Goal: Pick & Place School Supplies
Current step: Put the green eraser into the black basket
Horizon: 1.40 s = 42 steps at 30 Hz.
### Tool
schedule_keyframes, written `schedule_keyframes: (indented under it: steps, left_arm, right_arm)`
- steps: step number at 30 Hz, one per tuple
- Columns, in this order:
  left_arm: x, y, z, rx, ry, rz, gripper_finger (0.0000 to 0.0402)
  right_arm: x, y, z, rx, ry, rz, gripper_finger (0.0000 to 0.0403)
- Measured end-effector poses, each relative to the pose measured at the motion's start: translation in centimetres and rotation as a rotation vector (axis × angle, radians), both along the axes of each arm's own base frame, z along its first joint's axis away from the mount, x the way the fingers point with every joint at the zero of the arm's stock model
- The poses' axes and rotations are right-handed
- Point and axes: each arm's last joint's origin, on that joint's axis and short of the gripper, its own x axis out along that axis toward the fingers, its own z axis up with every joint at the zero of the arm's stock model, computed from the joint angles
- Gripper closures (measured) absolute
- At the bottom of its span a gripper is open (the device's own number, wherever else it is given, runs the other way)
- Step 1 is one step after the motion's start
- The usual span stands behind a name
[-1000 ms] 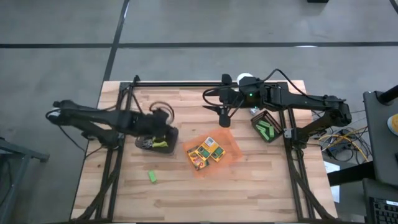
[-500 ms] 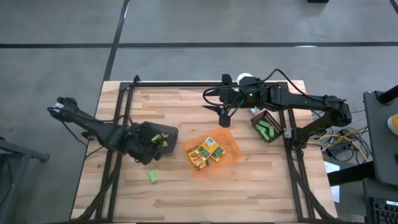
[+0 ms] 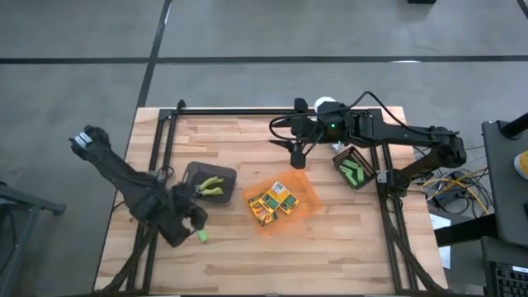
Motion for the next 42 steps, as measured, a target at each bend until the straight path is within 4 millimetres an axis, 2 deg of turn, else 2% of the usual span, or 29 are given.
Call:
schedule_keyframes:
  steps: [4,14,25,36,42]
  left_arm:
    - [-0.4,-1.4,-0.3,-0.080,-0.052,0.046,0.0142]
    - [-1.8,-4.4,-1.6,-0.154,-0.039,0.127,0.0142]
    - [-1.4,-7.6,-4.0,-0.254,-0.019,0.200,0.0142]
    - [-0.6,-9.0,-4.9,-0.365,-0.068,0.259,0.0142]
    - [-0.7,-8.3,-5.5,-0.316,-0.045,0.375,0.0142]
  right_arm:
    - [0.0,0.0,0.0,0.000,0.000,0.000,0.0197]
    - [0.0,0.0,0.0,0.000,0.000,0.000,0.0197]
    - [0.0,0.0,0.0,0.000,0.000,0.000,0.0197]
    - [0.0,0.0,0.0,0.000,0.000,0.000,0.0197]
    - [0.0,0.0,0.0,0.000,0.000,0.000,0.0197]
